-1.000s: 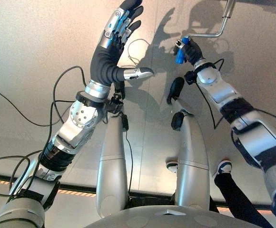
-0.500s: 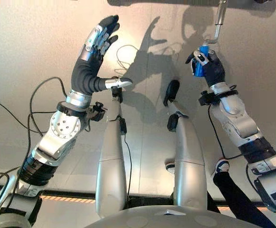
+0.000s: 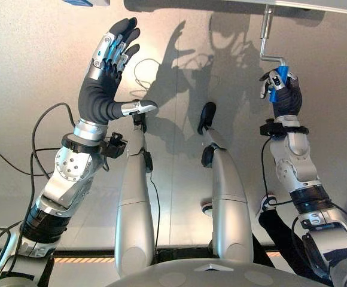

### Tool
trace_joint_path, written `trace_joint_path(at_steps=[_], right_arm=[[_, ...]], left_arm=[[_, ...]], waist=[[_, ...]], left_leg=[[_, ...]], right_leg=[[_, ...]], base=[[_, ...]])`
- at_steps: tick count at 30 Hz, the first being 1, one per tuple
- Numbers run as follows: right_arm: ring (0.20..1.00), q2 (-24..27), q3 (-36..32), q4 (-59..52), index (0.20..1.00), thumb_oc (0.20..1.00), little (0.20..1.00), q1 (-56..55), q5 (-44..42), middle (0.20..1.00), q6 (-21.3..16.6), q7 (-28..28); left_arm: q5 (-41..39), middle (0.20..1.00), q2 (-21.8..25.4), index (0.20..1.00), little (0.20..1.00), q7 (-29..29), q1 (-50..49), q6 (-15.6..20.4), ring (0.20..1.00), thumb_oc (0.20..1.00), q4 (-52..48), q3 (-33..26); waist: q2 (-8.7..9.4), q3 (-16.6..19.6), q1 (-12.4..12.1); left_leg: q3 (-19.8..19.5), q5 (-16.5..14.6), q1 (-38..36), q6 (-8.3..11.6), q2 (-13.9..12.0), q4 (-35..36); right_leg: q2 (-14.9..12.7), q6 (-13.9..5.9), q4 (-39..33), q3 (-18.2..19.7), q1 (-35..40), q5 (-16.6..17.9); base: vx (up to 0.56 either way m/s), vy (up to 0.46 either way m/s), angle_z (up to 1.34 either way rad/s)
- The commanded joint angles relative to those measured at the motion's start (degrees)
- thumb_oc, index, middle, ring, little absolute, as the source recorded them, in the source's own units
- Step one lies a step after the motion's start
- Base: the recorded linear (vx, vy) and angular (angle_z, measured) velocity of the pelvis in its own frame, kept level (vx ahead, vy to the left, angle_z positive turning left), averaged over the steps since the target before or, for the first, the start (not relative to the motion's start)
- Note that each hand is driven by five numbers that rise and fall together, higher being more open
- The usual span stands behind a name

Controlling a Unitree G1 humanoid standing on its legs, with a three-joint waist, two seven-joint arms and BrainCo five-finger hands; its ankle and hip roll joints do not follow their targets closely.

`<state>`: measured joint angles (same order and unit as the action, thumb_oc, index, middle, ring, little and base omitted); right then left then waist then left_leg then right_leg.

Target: Raise the hospital bed

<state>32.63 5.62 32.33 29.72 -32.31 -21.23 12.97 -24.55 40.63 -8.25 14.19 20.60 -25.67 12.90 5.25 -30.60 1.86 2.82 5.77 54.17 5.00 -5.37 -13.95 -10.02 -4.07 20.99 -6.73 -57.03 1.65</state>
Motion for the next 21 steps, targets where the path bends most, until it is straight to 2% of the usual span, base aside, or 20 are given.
trace_joint_path(at_steps=[1,4,6,7,8,9,13,14,15,17,18,19,20,21], right_arm=[[0.200,10.8,-8.4,14.5,0.200,0.200,0.200,3.0,-5.7,0.200,2.8,8.2],[0.200,15.0,0.0,31.7,0.200,0.200,0.200,12.1,-3.2,0.200,8.5,3.8],[0.200,15.7,2.2,34.8,0.200,0.200,0.200,14.3,-2.1,0.200,9.6,2.7],[0.200,16.3,5.9,41.4,0.200,0.200,0.200,19.1,0.3,0.200,13.0,0.5],[0.200,16.3,7.5,43.5,0.200,0.200,0.200,21.3,1.2,0.200,13.6,0.1],[0.200,15.5,10.4,45.6,0.200,0.200,0.200,23.1,4.1,0.200,14.9,-0.9],[0.200,13.4,14.0,49.1,0.200,0.200,0.200,26.7,8.3,0.200,17.0,-2.4],[0.200,11.9,15.4,49.6,0.200,0.200,0.200,27.0,9.8,0.200,17.7,-2.8],[0.200,10.8,16.4,49.1,0.200,0.200,0.200,28.6,10.7,0.200,18.0,-2.9],[0.200,10.2,16.7,48.9,0.200,0.200,0.200,29.2,11.1,0.200,18.0,-2.6],[0.200,7.5,18.3,48.5,0.200,0.200,0.200,29.0,13.2,0.200,19.0,-3.6],[0.200,6.2,18.9,47.7,0.200,0.200,0.200,30.0,13.9,0.200,19.2,-3.6],[0.200,6.0,19.0,47.8,0.200,0.200,0.200,29.5,13.9,0.200,19.3,-3.6],[0.200,3.0,20.0,47.0,0.200,0.200,0.200,30.4,14.6,0.200,19.9,-4.8]], left_arm=[[-1.6,1.000,0.9,1.000,1.000,1.2,0.0,3.2,1.000,1.000,-6.1,1.2],[-1.4,1.000,2.2,1.000,1.000,0.9,3.2,3.0,1.000,1.000,-5.2,4.5],[-1.3,1.000,2.4,1.000,1.000,0.8,3.9,3.1,1.000,1.000,-5.1,5.0],[-1.2,1.000,2.7,1.000,1.000,0.8,5.6,3.0,1.000,1.000,-4.7,6.4],[-1.3,1.000,2.7,1.000,1.000,0.9,6.2,2.9,1.000,1.000,-4.7,6.7],[-1.4,1.000,2.6,1.000,1.000,0.8,6.8,2.9,1.000,1.000,-4.6,7.1],[-2.1,1.000,0.7,1.000,1.000,1.6,8.2,2.6,1.000,1.000,-4.3,7.8],[-2.4,1.000,0.2,1.000,1.000,1.9,8.1,2.3,1.000,1.000,-4.1,8.4],[-2.3,1.000,0.0,1.000,1.000,1.9,8.8,2.4,1.000,1.000,-4.4,8.0],[-2.3,1.000,-0.4,1.000,1.000,1.8,9.1,2.2,1.000,1.000,-4.4,7.6],[-2.4,1.000,-1.6,1.000,1.000,1.9,9.1,1.9,1.000,1.000,-4.0,8.0],[-2.1,1.000,-2.2,1.000,1.000,1.6,9.9,1.7,1.000,1.000,-3.9,7.6],[-2.1,1.000,-2.3,1.000,1.000,1.6,9.4,1.7,1.000,1.000,-3.8,7.9],[-2.1,1.000,-3.7,1.000,1.000,1.3,10.5,1.1,1.000,1.000,-3.3,7.9]], waist=[[-0.51,0.8,-0.1],[-1.78,0.8,-1.3],[-2.20,0.8,-1.6],[-3.39,0.8,-2.9],[-4.00,0.8,-3.4],[-4.55,0.8,-4.3],[-6.30,0.8,-5.8],[-7.05,0.8,-6.6],[-7.44,0.8,-6.9],[-7.62,0.8,-7.0],[-8.04,0.8,-7.6],[-8.14,0.8,-7.7],[-8.14,0.8,-7.7],[-8.33,0.8,-8.0]], left_leg=[[-1.0,-2.8,-1.9,-0.65,0.8,0.4],[-1.2,-2.8,-1.2,-0.62,0.8,0.1],[-1.3,-2.8,-0.9,-0.62,0.8,0.0],[-1.5,-2.8,-0.5,-0.70,1.1,0.0],[-1.6,-2.7,-0.2,-0.76,1.1,0.1],[-2.1,-2.6,0.2,-0.86,1.3,0.1],[-3.1,-2.9,2.1,-1.37,2.0,-1.3],[-3.9,-4.7,0.9,-1.17,2.3,-1.9],[-3.6,-3.2,3.0,-1.62,2.4,-2.1],[-3.7,-3.1,3.7,-1.66,2.5,-2.5],[-4.3,-5.2,2.7,-1.51,2.8,-3.6],[-3.6,-3.7,4.6,-1.91,2.8,-3.6],[-4.2,-5.4,3.1,-1.56,2.9,-4.0],[-3.6,-4.1,5.2,-2.14,3.0,-4.3]], right_leg=[[1.5,-4.18,-3.4,-0.1,2.4,1.8],[1.5,-4.08,-2.7,-0.3,1.5,1.6],[1.4,-4.05,-2.7,-0.4,1.4,1.6],[1.2,-4.02,-2.4,-0.7,0.9,1.5],[1.2,-4.01,-2.2,-0.8,0.5,1.4],[1.3,-4.00,-1.9,-1.0,0.0,1.4],[0.9,-3.72,-0.5,-1.4,-1.3,0.8],[0.9,-4.26,0.6,-0.8,-0.3,-0.9],[0.7,-3.76,0.4,-1.5,-2.1,0.4],[0.7,-3.67,0.6,-1.5,-2.6,0.4],[0.6,-4.10,2.3,-0.8,-1.8,-1.7],[0.4,-3.61,2.1,-1.7,-3.5,-0.2],[0.5,-4.14,2.8,-1.0,-2.2,-1.8],[0.3,-3.53,3.0,-1.7,-4.1,-0.7]], base=[[0.00,0.000,0.00],[0.00,0.005,-0.01],[0.00,0.000,0.00],[0.00,0.000,0.00],[0.00,0.000,0.00],[0.00,0.000,0.00],[0.02,-0.029,0.01],[0.00,0.000,0.00],[0.01,0.029,0.04],[0.01,0.020,0.06],[0.03,0.037,0.08],[0.07,0.033,0.06],[-0.03,0.040,0.07],[0.02,0.025,0.05]])
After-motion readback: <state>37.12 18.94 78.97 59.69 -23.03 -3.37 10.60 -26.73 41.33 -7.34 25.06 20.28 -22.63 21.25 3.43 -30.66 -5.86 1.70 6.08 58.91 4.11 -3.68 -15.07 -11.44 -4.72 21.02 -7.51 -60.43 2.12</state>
